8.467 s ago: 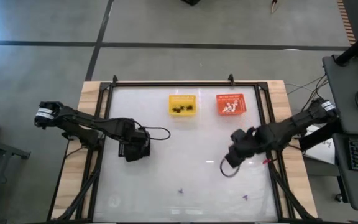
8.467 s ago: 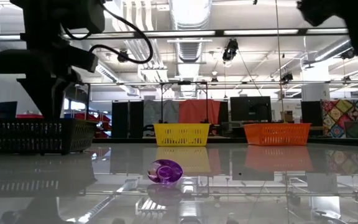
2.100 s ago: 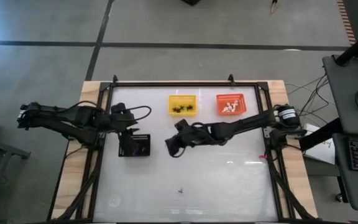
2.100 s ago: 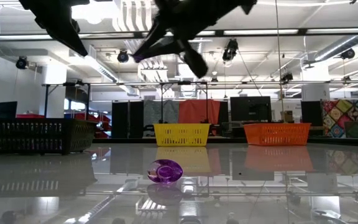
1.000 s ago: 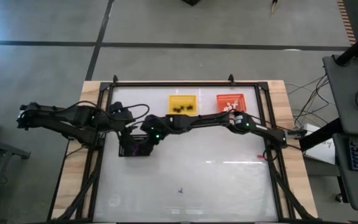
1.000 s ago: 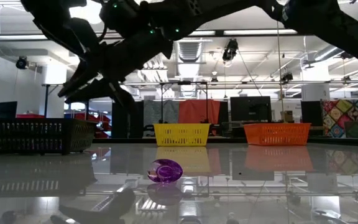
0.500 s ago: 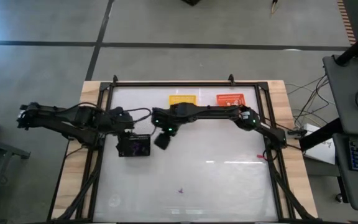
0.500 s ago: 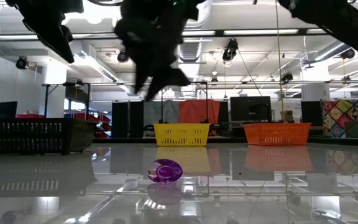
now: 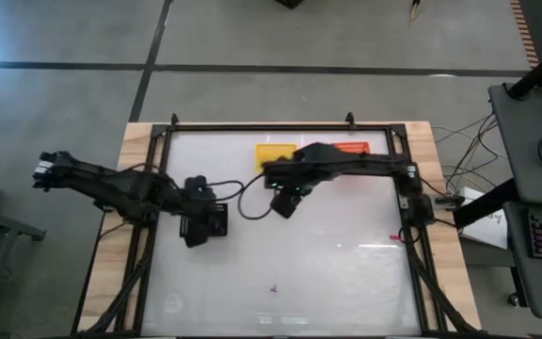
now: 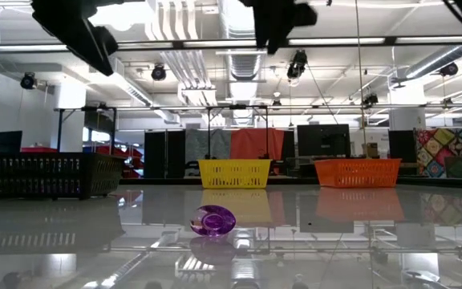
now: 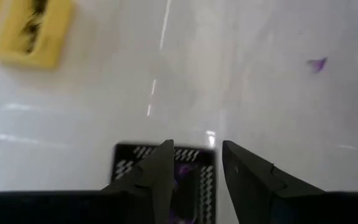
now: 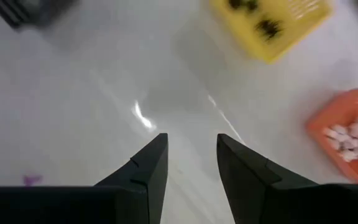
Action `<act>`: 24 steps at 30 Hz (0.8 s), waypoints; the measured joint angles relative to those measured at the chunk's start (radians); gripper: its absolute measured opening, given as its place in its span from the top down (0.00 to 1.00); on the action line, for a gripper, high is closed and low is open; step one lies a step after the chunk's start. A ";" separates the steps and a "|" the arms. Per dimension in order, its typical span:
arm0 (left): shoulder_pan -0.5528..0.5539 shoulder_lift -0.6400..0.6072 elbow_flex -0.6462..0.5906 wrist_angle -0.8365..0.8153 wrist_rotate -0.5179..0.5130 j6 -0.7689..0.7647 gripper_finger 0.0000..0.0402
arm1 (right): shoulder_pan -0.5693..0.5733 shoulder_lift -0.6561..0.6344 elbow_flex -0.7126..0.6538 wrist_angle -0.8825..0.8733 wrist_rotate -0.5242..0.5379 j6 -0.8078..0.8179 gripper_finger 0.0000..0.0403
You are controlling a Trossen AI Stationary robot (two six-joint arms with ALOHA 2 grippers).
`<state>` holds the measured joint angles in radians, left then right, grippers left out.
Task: Sort Halloween decoration
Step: Put the purple hat toy into the black basket
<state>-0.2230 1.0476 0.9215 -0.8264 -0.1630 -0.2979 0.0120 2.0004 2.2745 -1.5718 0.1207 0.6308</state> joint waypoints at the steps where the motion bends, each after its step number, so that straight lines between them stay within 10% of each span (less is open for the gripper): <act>1: -0.010 0.019 0.000 0.026 0.008 0.007 0.70 | 0.003 -0.024 -0.001 0.001 0.021 0.022 0.68; 24: -0.185 0.493 0.007 0.440 0.146 0.077 0.70 | 0.008 -0.253 -0.005 0.001 0.196 0.109 0.67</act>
<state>-0.4076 1.5408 0.9288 -0.3866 -0.0175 -0.2211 0.0196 1.7477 2.2700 -1.5711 0.3172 0.7402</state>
